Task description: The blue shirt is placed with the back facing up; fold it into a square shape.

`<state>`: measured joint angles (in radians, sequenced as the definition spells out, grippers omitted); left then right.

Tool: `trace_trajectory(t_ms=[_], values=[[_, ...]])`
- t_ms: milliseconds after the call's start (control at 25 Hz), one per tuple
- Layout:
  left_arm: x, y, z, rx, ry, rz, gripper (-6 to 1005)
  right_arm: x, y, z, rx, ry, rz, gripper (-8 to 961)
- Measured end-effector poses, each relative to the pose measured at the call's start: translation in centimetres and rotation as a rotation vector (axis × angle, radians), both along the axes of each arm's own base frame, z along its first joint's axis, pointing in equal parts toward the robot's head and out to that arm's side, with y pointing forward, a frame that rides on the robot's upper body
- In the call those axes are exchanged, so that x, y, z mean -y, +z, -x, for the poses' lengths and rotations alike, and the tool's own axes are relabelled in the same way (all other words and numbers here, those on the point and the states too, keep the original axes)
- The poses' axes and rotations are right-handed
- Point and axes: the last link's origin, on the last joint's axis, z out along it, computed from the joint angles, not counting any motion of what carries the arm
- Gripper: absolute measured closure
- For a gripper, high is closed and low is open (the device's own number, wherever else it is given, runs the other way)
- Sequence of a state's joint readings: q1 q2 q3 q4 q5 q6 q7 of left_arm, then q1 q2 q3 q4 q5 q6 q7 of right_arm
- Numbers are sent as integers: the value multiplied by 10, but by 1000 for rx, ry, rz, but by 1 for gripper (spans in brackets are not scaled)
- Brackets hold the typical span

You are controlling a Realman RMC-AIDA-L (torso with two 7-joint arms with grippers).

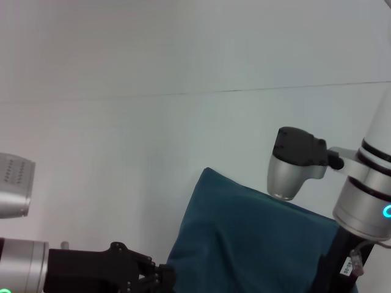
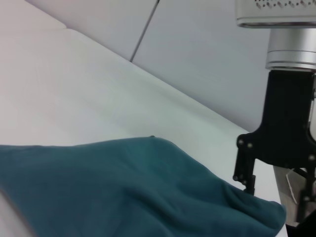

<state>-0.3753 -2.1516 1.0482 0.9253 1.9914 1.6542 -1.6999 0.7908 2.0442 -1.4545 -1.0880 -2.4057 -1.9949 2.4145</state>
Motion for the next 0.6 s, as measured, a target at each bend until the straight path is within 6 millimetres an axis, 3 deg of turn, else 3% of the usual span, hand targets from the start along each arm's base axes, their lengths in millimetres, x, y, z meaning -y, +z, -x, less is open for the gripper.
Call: trace_trajectory(t_ms=[400, 600], values=[[-6, 4, -1, -3, 1, -11, 927, -4, 21, 14, -183, 4, 36, 45], [-9, 5, -2, -6, -3, -17, 927, -3, 24, 13, -185, -9, 47, 34]])
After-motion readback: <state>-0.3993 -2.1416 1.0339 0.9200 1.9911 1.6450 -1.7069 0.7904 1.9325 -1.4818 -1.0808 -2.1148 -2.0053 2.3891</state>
